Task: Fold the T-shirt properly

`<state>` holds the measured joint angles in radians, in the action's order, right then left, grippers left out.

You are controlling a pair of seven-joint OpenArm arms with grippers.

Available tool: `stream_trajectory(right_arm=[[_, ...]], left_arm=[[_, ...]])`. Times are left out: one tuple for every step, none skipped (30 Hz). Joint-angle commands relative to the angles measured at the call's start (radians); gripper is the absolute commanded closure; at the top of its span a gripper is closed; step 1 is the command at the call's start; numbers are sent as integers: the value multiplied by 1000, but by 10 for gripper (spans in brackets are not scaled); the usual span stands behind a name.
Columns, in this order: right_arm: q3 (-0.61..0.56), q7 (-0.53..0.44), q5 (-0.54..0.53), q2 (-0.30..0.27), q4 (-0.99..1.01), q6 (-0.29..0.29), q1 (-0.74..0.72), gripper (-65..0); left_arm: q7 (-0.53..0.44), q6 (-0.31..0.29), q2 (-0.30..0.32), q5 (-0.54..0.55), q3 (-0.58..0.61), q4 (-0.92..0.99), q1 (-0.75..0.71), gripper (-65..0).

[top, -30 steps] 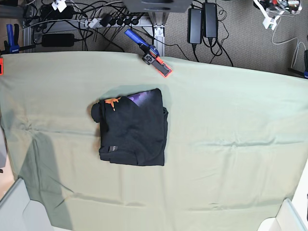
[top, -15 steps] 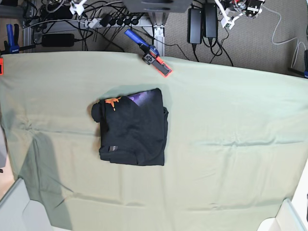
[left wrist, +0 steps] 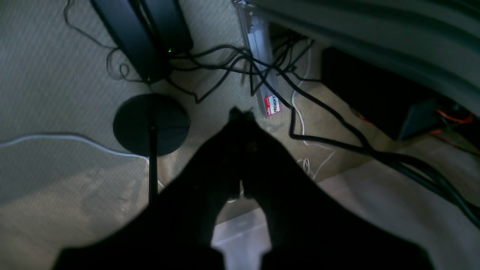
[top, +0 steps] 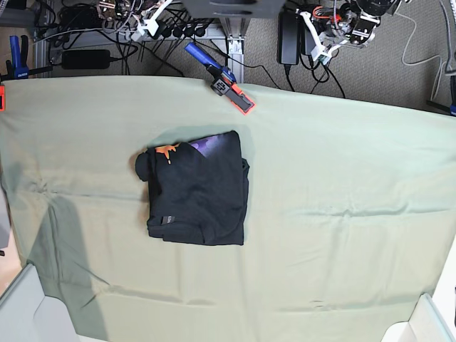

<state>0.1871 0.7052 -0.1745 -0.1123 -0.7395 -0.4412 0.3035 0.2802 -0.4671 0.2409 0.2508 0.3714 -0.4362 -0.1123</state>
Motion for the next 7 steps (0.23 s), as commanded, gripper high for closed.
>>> stream_trajectory(right_arm=[[1,-3,0,5,-6,43,2,0],[1,-3,0,11,-6,43,-2,0],[2,-6,0,14,-5,43,-8,0],[1,-8,0,16,-6,43,-15,0],[1,-14,0,16,-6,43,-24,0],[1,-14,2,15,-6,42,-32,0],[1,-13,2,13,-6,42,-43,0]], left_arm=[[-8,19,7,13,12,-4,11,0],[-6,35,6,31,23,-4,16,0],[-4,50,5,48,24,-4,21,0],[-2,62,6,60,24,-4,21,0],[-2,64,6,68,22,-4,21,0],[-3,64,6,67,22,-4,20,0],[-3,63,6,66,22,-4,20,0]])
